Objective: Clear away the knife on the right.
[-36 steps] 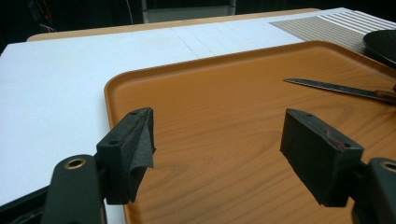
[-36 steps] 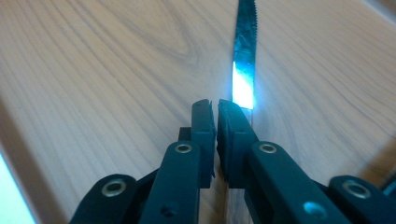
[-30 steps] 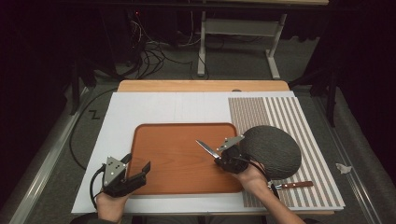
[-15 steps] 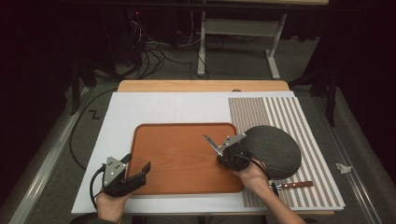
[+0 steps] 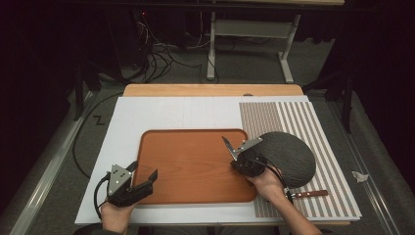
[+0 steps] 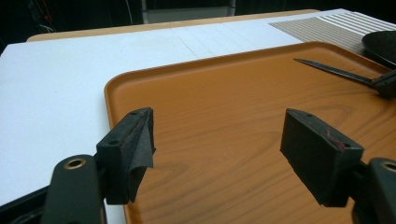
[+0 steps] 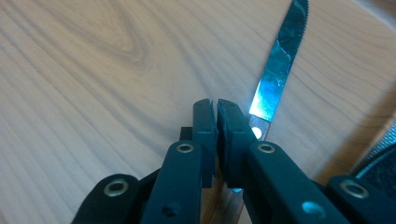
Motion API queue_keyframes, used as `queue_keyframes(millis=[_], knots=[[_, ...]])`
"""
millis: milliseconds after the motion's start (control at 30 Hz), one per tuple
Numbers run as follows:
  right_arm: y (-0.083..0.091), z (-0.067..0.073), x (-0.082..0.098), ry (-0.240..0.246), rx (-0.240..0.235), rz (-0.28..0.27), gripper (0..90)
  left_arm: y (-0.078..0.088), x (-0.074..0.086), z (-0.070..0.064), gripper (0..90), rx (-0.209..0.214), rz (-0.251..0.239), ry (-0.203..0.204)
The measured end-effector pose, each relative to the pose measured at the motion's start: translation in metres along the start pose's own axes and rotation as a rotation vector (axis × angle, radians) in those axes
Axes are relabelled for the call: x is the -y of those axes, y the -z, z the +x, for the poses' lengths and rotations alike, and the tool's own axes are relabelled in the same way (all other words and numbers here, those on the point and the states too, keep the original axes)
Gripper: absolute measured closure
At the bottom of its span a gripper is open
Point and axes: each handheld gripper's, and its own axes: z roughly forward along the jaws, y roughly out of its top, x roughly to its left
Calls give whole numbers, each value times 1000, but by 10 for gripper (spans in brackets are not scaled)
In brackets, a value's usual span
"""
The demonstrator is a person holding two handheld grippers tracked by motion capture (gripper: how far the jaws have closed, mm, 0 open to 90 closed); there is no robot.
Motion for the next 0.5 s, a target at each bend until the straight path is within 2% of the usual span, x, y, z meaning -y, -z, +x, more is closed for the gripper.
queue_keyframes(millis=[367, 500], knots=[[2, -6, 3, -28, 8, 4, 877, 1, 0, 1, 255, 3, -5, 7], [3, -6, 4, -24, 14, 3, 858, 1, 0, 1, 254, 4, -7, 8]])
